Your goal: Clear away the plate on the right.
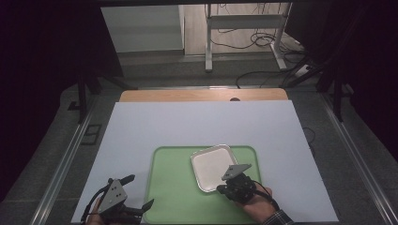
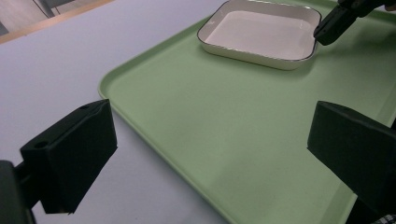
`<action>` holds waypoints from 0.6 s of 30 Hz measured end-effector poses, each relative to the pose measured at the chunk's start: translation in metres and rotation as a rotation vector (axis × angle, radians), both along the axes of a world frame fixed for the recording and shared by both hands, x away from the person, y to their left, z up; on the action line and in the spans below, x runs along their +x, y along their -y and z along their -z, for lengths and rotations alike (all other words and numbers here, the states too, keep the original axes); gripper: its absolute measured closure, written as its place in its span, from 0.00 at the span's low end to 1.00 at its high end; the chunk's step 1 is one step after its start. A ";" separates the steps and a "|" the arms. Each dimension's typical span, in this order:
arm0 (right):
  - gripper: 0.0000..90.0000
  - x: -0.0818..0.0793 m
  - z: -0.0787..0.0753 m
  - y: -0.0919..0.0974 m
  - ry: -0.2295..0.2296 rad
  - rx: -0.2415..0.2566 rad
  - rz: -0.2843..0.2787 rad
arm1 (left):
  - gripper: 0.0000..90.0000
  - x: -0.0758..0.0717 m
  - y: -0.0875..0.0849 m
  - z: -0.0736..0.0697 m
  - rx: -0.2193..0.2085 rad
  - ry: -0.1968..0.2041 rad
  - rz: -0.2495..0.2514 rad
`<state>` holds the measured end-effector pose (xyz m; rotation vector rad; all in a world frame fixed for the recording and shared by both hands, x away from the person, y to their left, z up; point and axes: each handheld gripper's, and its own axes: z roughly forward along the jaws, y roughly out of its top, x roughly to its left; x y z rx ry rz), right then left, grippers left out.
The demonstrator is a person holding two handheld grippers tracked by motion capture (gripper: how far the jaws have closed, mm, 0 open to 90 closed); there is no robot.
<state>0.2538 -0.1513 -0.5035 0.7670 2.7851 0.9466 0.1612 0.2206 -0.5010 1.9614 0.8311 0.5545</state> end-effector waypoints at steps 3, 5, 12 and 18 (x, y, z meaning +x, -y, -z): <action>1.00 0.002 0.001 -0.006 0.002 0.012 -0.005 | 0.01 0.000 0.000 0.000 0.000 0.000 0.000; 1.00 0.003 0.001 -0.007 0.003 0.015 -0.010 | 0.01 0.000 0.000 0.000 0.000 0.000 0.000; 1.00 0.007 0.003 -0.019 0.013 0.031 -0.012 | 0.01 0.000 0.000 0.000 -0.004 -0.002 -0.001; 1.00 0.010 0.004 -0.023 0.026 0.037 -0.004 | 0.01 0.000 0.000 0.000 -0.002 -0.002 0.000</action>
